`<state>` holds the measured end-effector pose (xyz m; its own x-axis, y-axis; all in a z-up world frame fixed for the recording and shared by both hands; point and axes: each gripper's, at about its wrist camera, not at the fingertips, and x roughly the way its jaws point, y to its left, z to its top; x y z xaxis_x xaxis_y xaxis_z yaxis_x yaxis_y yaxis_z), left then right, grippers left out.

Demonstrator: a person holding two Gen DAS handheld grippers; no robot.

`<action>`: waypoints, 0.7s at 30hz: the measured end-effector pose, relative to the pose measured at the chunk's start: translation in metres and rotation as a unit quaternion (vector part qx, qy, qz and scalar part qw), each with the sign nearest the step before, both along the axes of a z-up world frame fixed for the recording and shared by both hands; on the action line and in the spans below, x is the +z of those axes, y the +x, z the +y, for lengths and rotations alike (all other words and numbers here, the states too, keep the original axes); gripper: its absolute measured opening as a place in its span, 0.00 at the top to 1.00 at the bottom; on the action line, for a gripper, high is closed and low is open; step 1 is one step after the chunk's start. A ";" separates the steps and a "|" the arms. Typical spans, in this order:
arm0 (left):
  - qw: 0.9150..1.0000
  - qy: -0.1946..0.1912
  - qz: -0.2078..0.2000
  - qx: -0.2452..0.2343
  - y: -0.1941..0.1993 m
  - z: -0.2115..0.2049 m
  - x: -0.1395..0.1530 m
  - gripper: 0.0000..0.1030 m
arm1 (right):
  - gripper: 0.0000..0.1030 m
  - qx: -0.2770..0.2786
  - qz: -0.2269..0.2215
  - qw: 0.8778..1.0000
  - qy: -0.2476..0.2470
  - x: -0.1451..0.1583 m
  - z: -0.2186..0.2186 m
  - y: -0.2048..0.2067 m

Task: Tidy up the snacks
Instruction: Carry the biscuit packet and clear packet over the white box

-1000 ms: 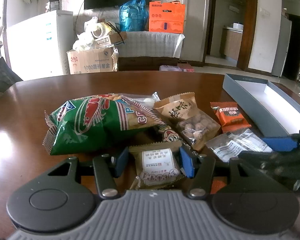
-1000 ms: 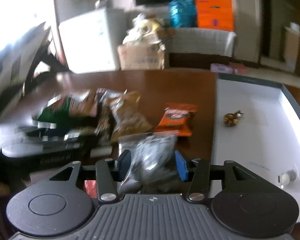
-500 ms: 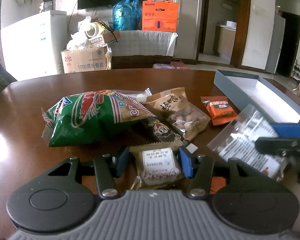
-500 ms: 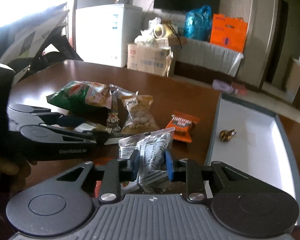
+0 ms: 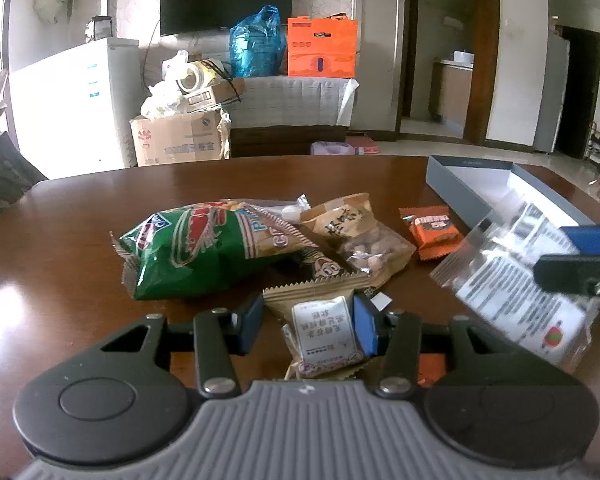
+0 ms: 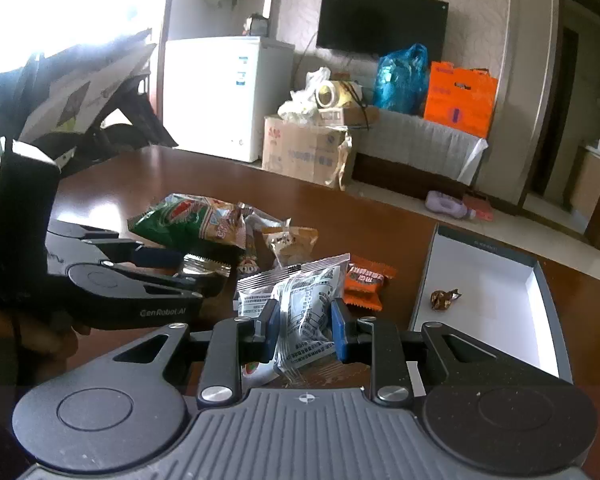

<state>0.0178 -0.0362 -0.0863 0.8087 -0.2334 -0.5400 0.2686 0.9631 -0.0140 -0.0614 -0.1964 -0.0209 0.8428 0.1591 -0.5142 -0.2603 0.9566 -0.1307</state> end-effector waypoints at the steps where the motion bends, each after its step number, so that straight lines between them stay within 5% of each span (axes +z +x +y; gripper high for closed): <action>1: 1.000 0.003 -0.002 0.002 -0.001 0.000 0.000 0.55 | 0.72 0.000 0.000 1.000 0.002 0.001 -0.001 0.000; 21: 0.999 0.025 -0.024 -0.002 -0.019 -0.012 0.025 0.55 | 0.72 0.006 -0.018 0.999 0.033 0.014 -0.022 -0.022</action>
